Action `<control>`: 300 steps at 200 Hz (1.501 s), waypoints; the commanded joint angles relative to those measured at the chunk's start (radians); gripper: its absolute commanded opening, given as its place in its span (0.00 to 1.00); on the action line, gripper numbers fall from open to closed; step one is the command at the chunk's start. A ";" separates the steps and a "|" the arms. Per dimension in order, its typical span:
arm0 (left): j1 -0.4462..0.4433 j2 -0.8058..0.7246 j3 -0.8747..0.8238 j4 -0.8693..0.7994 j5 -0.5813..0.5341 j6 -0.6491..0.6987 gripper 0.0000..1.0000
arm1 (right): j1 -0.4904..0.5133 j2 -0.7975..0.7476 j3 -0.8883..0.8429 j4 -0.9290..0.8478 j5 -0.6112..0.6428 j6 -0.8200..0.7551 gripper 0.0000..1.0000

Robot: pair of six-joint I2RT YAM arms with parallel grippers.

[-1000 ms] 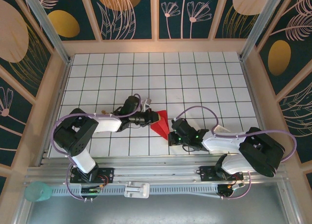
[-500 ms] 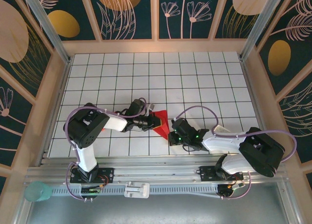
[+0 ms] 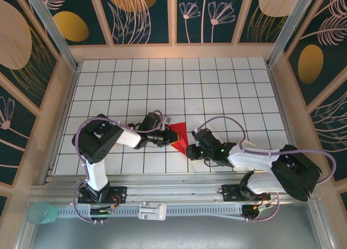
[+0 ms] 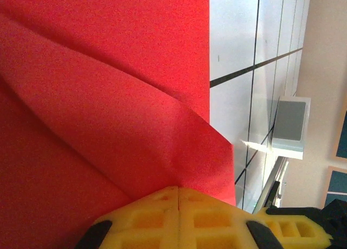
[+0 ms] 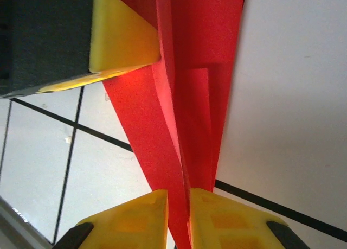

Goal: Fold a paper plane with a square sheet of paper (pick it up from the middle)

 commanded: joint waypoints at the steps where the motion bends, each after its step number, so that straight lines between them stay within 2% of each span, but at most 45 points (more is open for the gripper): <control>1: -0.001 0.030 -0.023 0.012 -0.019 0.003 0.00 | -0.015 -0.030 -0.018 0.000 -0.034 0.017 0.18; 90: -0.001 0.036 -0.036 0.026 -0.019 -0.003 0.00 | -0.023 -0.004 -0.044 0.057 -0.059 0.035 0.06; 158: 0.000 0.040 -0.043 0.037 -0.019 -0.011 0.00 | -0.022 0.025 -0.042 0.083 -0.060 0.040 0.03; 175: 0.000 0.037 -0.042 0.034 -0.017 -0.012 0.00 | -0.022 0.025 -0.041 0.078 -0.053 0.038 0.03; 227: -0.001 0.037 -0.038 0.029 -0.016 -0.009 0.00 | -0.022 -0.031 -0.039 0.006 -0.019 0.004 0.13; 300: -0.001 0.032 -0.037 0.020 -0.016 -0.003 0.00 | -0.022 0.029 -0.020 0.032 -0.034 -0.016 0.18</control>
